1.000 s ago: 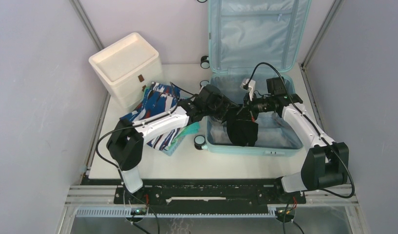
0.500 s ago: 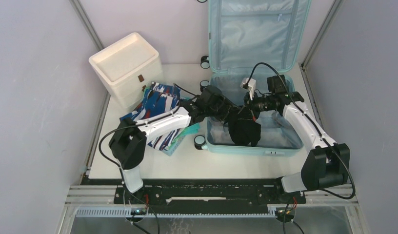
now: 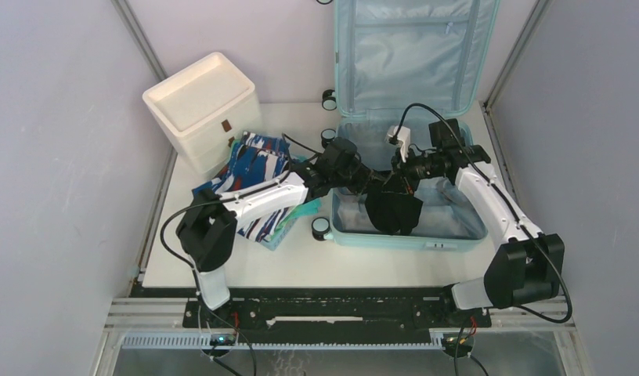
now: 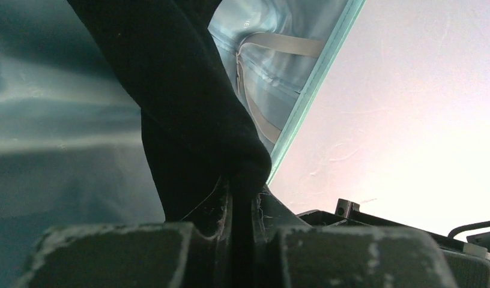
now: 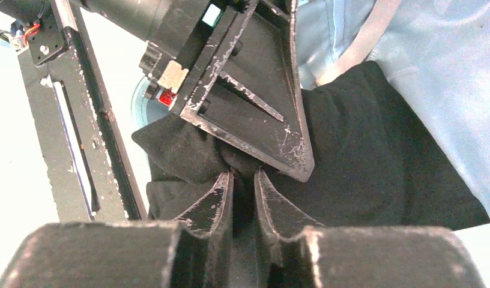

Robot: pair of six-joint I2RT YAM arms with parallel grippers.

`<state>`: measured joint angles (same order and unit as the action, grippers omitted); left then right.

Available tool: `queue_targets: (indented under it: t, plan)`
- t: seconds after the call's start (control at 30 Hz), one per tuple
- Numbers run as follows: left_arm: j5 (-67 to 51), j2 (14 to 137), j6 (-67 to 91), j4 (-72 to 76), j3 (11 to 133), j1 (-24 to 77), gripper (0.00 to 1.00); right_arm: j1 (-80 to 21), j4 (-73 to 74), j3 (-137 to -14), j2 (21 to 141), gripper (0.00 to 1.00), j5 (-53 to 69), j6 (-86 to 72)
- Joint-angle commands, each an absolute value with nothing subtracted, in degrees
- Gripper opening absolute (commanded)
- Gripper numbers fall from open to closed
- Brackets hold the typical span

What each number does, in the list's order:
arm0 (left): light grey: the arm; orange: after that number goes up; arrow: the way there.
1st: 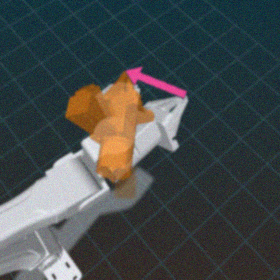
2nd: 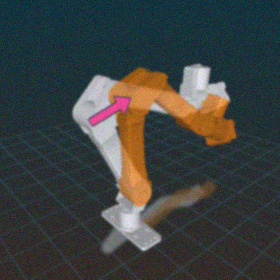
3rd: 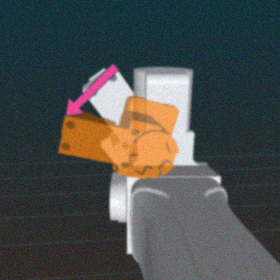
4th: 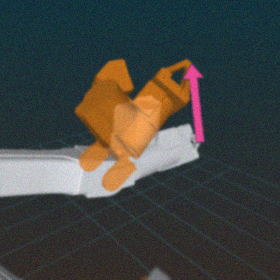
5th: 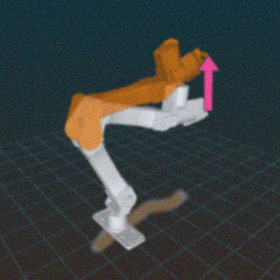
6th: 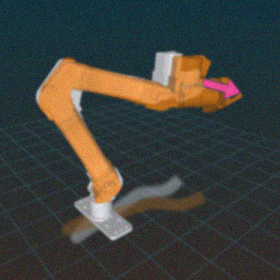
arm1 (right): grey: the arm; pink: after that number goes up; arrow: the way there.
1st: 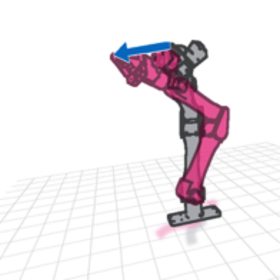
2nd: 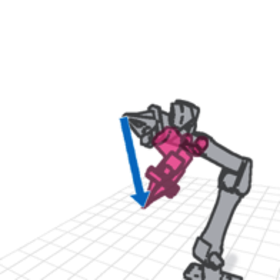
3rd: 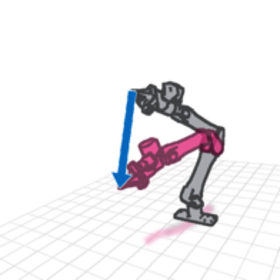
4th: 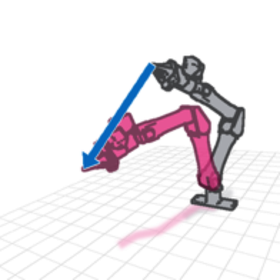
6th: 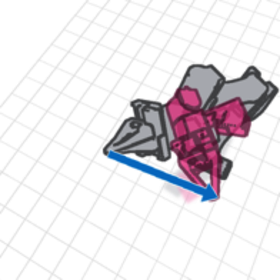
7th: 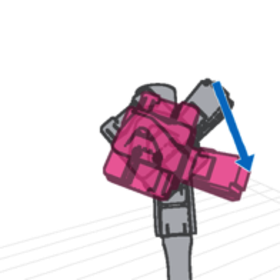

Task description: Open, take out, and arrange the luggage

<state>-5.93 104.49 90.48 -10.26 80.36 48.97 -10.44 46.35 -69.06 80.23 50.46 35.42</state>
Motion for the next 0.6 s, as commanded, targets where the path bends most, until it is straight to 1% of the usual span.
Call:
queue_targets:
  t: [0.0,0.2,0.27,0.33,0.57]
  plan:
    - [-5.8,102.0,86.4,-8.2,80.6,49.9,0.0,-10.8,48.1,-72.2,76.7,0.26,55.9,37.9]
    - [-1.7,99.4,78.0,-13.3,82.6,49.6,0.0,-7.8,56.0,-73.7,76.0,0.51,58.8,42.4]
    - [-0.4,98.3,75.1,-14.5,83.0,49.5,0.0,-6.5,57.8,-74.1,75.6,0.58,59.4,43.4]
    - [-0.1,97.4,72.0,-16.1,83.8,49.4,0.0,-5.5,59.3,-74.5,75.3,0.61,60.2,44.2]
    - [2.5,95.0,54.3,-25.9,91.8,49.3,0.0,-1.6,60.6,-74.7,76.0,0.62,62.8,44.5]
